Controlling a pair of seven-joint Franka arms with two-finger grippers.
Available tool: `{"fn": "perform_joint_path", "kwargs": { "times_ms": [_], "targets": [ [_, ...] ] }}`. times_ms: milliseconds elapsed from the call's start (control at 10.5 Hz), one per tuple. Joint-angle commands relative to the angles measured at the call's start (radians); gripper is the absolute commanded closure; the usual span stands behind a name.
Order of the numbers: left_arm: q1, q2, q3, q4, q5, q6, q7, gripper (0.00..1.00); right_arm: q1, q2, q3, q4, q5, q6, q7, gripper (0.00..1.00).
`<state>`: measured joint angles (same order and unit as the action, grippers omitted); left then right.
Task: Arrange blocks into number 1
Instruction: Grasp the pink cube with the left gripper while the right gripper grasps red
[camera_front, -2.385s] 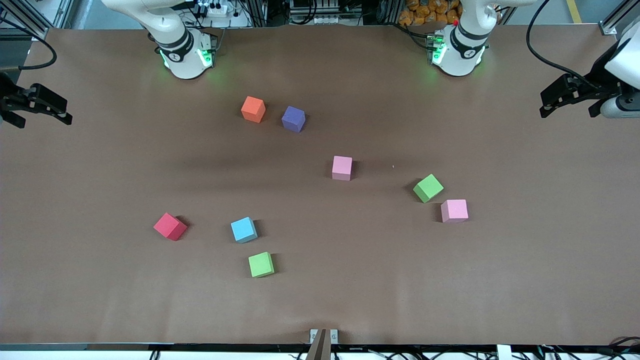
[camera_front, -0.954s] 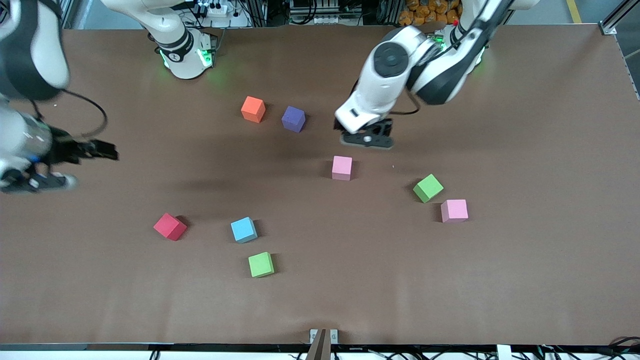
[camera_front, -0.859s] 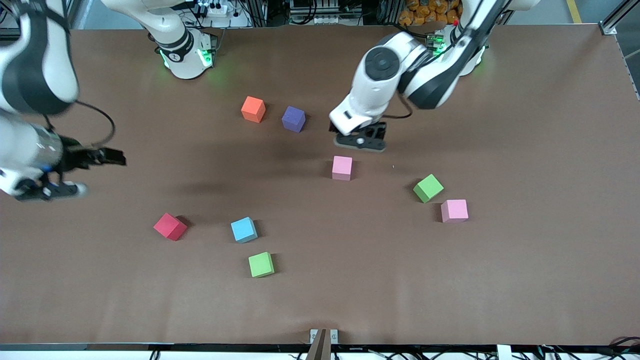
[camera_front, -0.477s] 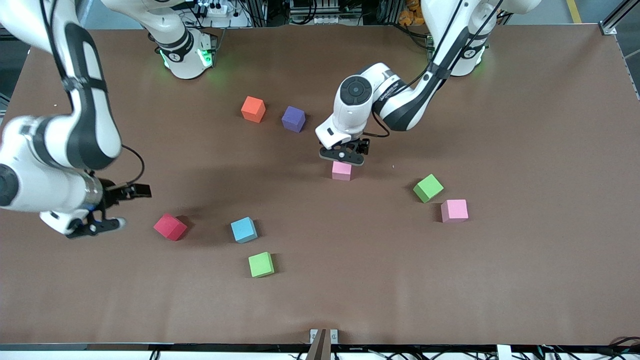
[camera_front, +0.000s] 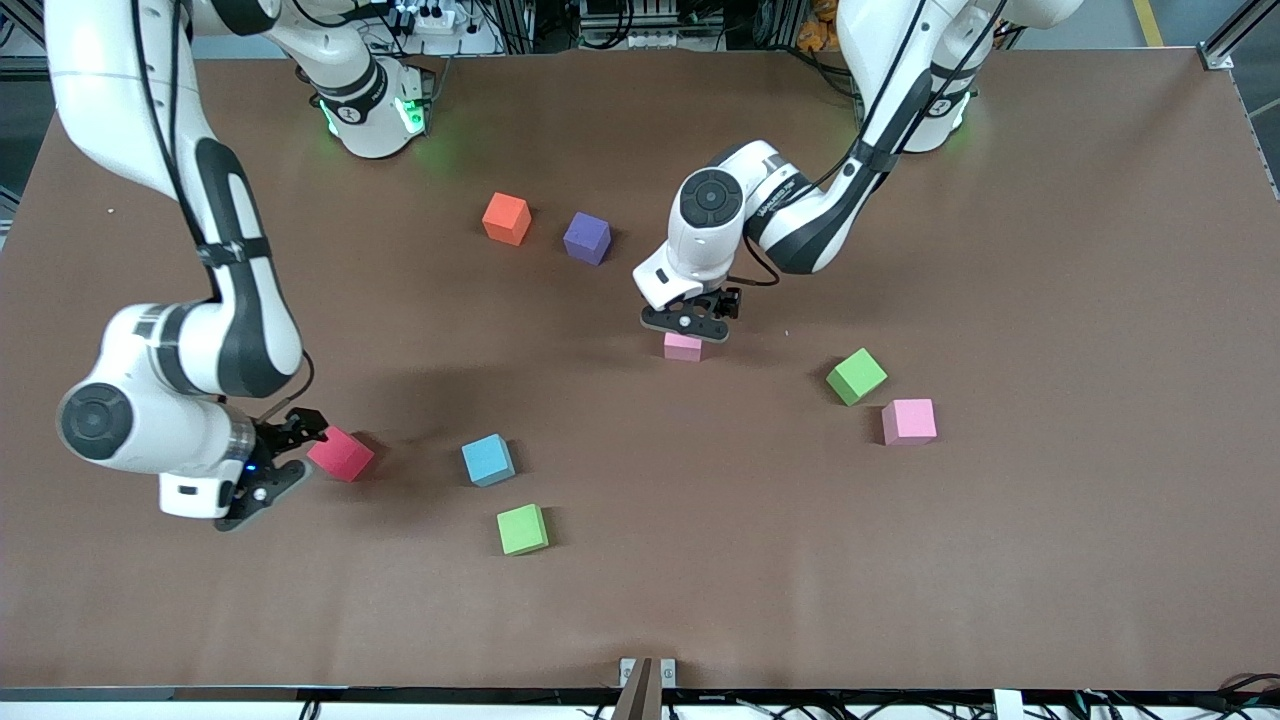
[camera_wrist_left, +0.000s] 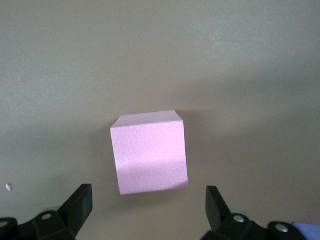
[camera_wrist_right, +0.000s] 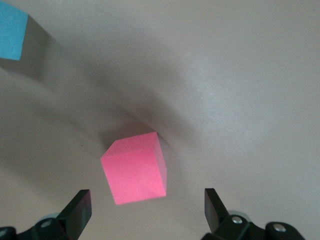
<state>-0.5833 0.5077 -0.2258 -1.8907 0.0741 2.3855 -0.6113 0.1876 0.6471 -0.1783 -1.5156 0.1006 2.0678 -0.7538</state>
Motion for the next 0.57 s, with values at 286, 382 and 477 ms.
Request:
{"fn": "perform_joint_path", "kwargs": {
  "times_ms": [286,382,477],
  "targets": [
    [-0.047,0.083,0.059,0.082,0.012,0.018,-0.004,0.0,0.02,-0.035,-0.004,-0.126,0.005,0.054,-0.091,0.0],
    [-0.068,0.083,0.087,0.091,-0.009,0.02,-0.004,0.0,0.02,-0.04,-0.004,-0.142,0.005,0.083,-0.094,0.0],
    [-0.07,0.087,0.088,0.091,-0.023,0.02,0.004,0.0,0.02,-0.04,-0.004,-0.164,0.005,0.127,-0.123,0.0]
  ]
}}
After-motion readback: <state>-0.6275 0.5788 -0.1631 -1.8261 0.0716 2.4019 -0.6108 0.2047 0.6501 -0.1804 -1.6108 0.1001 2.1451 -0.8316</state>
